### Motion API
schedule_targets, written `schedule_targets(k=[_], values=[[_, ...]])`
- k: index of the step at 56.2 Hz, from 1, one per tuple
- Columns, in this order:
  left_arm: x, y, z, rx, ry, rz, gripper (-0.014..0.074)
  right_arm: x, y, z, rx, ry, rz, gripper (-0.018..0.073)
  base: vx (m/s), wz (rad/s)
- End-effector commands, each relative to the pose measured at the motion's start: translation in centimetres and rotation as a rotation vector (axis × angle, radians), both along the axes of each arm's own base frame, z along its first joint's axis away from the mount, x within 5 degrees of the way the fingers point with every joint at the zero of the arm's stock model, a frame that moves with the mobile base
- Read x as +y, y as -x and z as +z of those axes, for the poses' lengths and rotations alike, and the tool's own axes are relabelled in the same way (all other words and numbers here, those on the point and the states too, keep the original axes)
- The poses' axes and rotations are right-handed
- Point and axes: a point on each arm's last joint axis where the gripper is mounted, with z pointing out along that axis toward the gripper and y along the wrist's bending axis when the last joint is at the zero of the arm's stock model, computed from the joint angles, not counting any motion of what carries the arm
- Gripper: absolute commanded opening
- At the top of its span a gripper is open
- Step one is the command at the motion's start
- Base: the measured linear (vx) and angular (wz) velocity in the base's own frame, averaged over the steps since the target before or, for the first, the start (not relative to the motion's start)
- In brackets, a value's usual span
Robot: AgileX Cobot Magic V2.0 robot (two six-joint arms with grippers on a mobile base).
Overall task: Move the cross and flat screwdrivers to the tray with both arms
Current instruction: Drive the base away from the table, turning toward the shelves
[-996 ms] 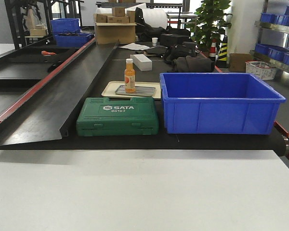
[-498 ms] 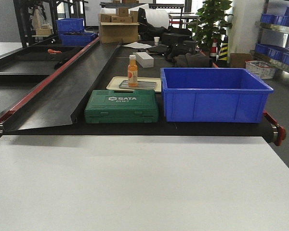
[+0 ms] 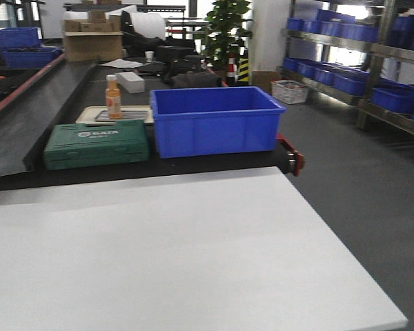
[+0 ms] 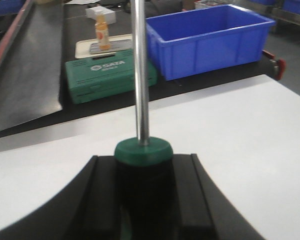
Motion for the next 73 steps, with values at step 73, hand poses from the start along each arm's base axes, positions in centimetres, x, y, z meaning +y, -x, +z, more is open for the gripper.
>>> schedule_targets(k=[73], values=[[-0.02,0.47,1.96,-0.127,0.03,0.012,0.0003,-0.06,0.29,2.25,-0.144,0.008,0.004,-0.001,-0.04,-0.63]])
